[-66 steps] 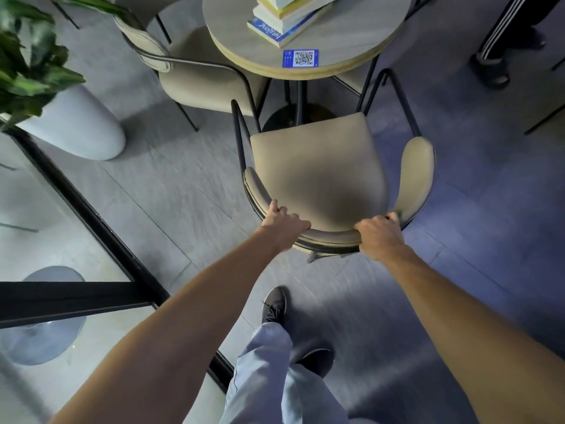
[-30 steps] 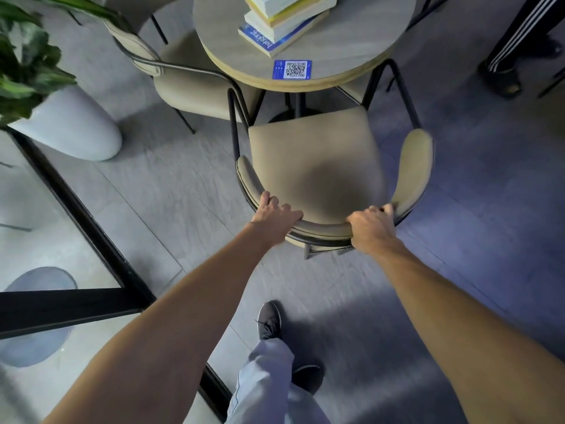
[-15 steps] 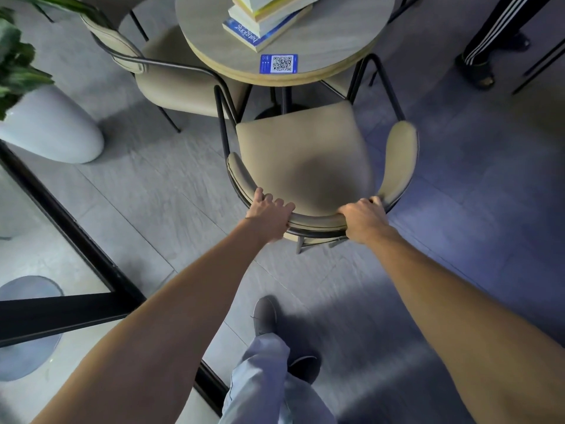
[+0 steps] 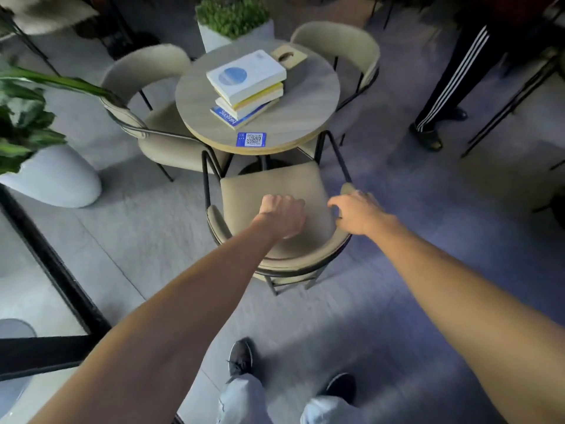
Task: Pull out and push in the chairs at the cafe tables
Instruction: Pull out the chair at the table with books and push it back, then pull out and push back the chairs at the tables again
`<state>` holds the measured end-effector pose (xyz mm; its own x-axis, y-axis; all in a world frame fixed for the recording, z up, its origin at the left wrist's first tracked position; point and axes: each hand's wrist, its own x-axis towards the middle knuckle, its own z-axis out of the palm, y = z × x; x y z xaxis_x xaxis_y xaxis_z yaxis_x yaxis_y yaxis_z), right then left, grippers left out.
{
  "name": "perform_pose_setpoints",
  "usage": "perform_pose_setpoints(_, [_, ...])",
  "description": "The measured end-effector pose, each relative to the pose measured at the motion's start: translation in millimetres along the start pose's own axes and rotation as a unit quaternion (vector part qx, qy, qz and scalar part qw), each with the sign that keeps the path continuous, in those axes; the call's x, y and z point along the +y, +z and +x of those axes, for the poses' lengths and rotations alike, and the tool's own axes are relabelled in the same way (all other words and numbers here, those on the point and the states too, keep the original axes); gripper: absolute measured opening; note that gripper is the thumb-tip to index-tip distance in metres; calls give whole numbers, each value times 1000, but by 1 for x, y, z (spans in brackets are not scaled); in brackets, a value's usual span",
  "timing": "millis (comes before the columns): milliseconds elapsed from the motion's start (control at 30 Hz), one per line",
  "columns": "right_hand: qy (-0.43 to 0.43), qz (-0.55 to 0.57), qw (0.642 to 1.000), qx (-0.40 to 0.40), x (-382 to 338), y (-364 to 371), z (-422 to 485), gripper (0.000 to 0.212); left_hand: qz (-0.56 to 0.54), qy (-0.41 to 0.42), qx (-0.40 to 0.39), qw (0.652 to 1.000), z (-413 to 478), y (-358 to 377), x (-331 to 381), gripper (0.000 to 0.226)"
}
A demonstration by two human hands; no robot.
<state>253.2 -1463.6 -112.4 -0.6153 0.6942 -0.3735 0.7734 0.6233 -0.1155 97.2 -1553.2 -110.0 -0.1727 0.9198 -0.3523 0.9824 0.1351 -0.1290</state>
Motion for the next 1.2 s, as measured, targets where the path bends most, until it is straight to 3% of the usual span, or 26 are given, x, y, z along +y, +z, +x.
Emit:
perform_pose_setpoints(233, [-70, -26, 996, 52, 63, -74, -1, 35, -3, -63, 43, 997, 20, -74, 45, 47])
perform_pose_setpoints(367, [-86, -30, 994, 55, 84, -101, 8, 49, -8, -89, 48, 995, 36, -103, 59, 45])
perform_pose_setpoints(533, [-108, -53, 990, 71, 112, -133, 45, 50, 19, -104, 63, 992, 80, -136, 65, 45])
perform_pose_setpoints(833, [-120, -97, 985, 74, 190, -211, 167, 48, -13, -134, 35, 990, 240, -198, 51, 46])
perform_pose_setpoints(1200, [-104, -147, 980, 86, 313, -317, 339, 44, 26, -158, 7, 987, 430, -285, 33, 48])
